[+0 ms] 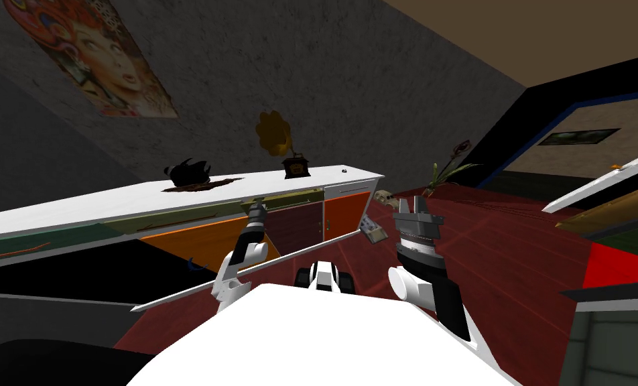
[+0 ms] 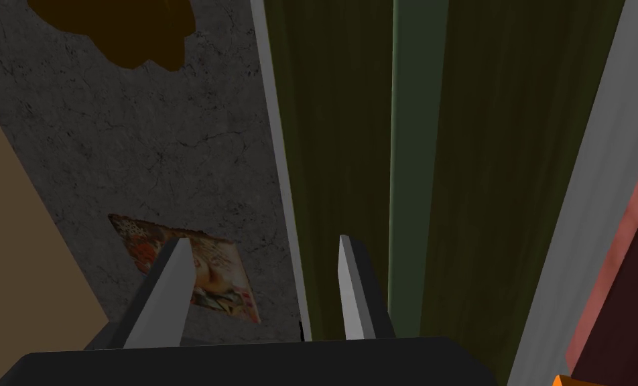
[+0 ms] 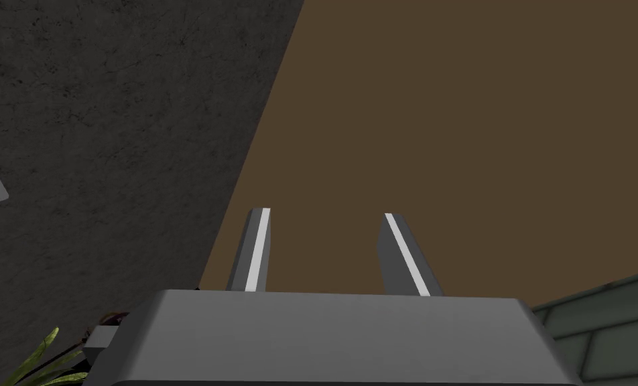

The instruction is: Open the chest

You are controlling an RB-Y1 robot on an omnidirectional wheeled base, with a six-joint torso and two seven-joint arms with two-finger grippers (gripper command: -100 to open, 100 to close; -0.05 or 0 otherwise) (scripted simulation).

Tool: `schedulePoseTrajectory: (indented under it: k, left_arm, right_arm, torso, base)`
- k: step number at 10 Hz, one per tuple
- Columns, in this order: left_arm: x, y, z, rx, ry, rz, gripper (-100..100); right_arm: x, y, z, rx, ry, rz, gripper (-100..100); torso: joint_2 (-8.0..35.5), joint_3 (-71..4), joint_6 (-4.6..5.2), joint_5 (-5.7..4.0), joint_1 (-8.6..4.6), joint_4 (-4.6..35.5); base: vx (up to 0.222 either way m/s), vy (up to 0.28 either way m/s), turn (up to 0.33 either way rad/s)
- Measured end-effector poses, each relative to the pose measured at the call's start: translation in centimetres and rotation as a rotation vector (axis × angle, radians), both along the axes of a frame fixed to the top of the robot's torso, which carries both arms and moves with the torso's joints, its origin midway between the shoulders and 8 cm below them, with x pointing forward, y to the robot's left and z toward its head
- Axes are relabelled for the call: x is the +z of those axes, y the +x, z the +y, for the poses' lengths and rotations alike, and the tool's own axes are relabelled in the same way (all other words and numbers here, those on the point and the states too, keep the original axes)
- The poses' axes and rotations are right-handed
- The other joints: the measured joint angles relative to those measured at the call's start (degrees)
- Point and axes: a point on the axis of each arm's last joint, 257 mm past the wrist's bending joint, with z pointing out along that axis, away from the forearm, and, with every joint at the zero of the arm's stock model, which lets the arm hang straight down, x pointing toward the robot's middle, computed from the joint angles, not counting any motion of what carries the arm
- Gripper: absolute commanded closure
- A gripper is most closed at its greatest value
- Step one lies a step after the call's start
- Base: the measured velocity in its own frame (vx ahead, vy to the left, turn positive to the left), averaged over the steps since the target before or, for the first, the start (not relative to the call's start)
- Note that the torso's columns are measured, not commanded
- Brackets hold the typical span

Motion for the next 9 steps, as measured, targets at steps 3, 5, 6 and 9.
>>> schedulePoseTrajectory:
  k: [3, 5, 6, 9]
  left_arm:
    - [0.4, 1.1, 1.1, 0.033, -0.006, 0.002, -100]
    - [0.3, 1.1, 1.2, 0.035, -0.009, 0.007, 100]
    - [-0.6, 0.9, 0.7, 0.021, -0.014, 0.025, 100]
    - [-1.3, -0.3, -0.5, -0.01, -0.011, 0.027, 100]
  right_arm:
    - [0.0, 0.0, 0.0, 0.0, 0.0, 0.0, 0]
    - [0.0, 0.0, 0.0, 0.0, 0.0, 0.0, 0]
    - [0.0, 0.0, 0.0, 0.0, 0.0, 0.0, 0]
    - [0.0, 0.0, 0.0, 0.0, 0.0, 0.0, 0]
  torso:
    - [-0.1, 0.0, -0.09, 0.0, -0.07, 0.0]
    - [0.1, 0.0, -0.18, -0.25, -0.11, 0.3]
    - [0.3, 0.1, -0.25, -0.46, -0.31, 0.5]
    - [0.7, 0.3, -0.17, -0.47, -0.38, 0.6]
  base:
    - [-0.049, 0.005, -0.061]
    - [0.029, -0.013, 0.106]
    - [0.087, -0.015, 0.105]
    - [0.089, -0.004, 0.117]
